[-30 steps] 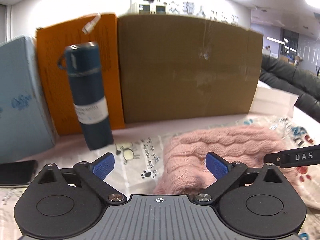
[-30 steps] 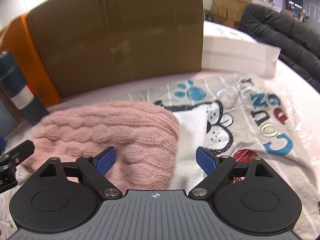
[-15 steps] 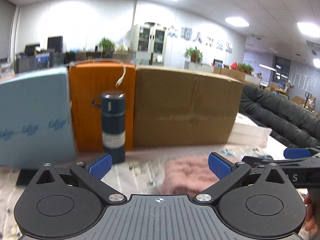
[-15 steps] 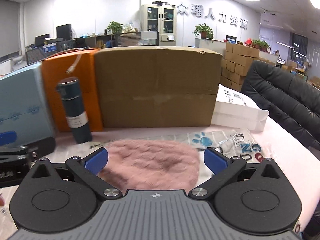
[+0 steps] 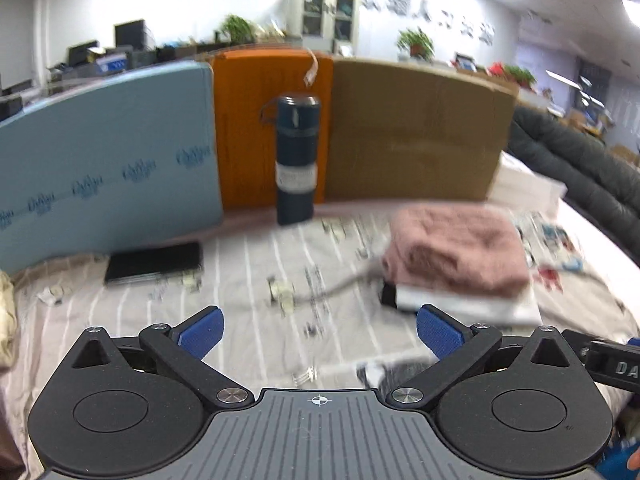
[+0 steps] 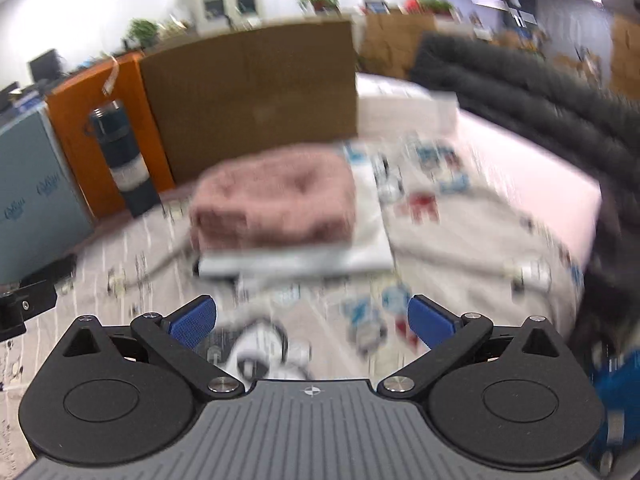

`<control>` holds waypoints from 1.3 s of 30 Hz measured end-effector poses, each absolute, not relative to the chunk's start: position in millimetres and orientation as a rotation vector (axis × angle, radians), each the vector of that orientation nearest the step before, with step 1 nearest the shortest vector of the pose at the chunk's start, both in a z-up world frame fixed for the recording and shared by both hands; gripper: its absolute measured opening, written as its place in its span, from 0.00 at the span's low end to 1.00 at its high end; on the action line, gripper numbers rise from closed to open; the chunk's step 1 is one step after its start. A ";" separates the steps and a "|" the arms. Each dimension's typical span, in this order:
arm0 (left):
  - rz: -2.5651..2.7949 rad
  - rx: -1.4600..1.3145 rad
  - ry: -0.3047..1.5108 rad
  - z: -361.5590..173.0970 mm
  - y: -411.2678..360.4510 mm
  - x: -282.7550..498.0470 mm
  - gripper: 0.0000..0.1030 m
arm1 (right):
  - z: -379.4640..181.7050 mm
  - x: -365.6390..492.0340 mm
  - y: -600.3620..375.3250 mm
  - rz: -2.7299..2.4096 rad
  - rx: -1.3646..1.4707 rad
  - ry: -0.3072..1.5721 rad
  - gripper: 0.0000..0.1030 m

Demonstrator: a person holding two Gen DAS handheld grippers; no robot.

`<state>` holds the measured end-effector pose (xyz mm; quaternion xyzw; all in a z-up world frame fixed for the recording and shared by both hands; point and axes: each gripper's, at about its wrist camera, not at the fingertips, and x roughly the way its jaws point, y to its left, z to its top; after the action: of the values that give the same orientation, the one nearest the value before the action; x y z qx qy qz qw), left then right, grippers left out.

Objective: Fold clothes

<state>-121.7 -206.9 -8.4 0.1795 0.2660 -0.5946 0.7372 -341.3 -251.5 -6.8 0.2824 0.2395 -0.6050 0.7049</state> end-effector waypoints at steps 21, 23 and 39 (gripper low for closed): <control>-1.314 0.484 0.652 -35.6 -221.3 -112.7 1.00 | -30.1 -315.4 -274.3 -1.303 0.703 0.654 1.00; -1.316 0.493 0.657 -35.6 -224.1 -113.4 1.00 | -29.5 -317.3 -275.7 -1.317 0.710 0.645 1.00; -1.477 0.480 0.680 -43.6 -224.2 -137.2 1.00 | -15.4 -335.1 -260.6 -1.448 0.660 0.654 1.00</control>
<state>-137.2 -224.2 -43.6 0.2122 0.3006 -0.6533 0.6617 -335.1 -260.6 -15.4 0.2906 0.2883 -0.6381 0.6521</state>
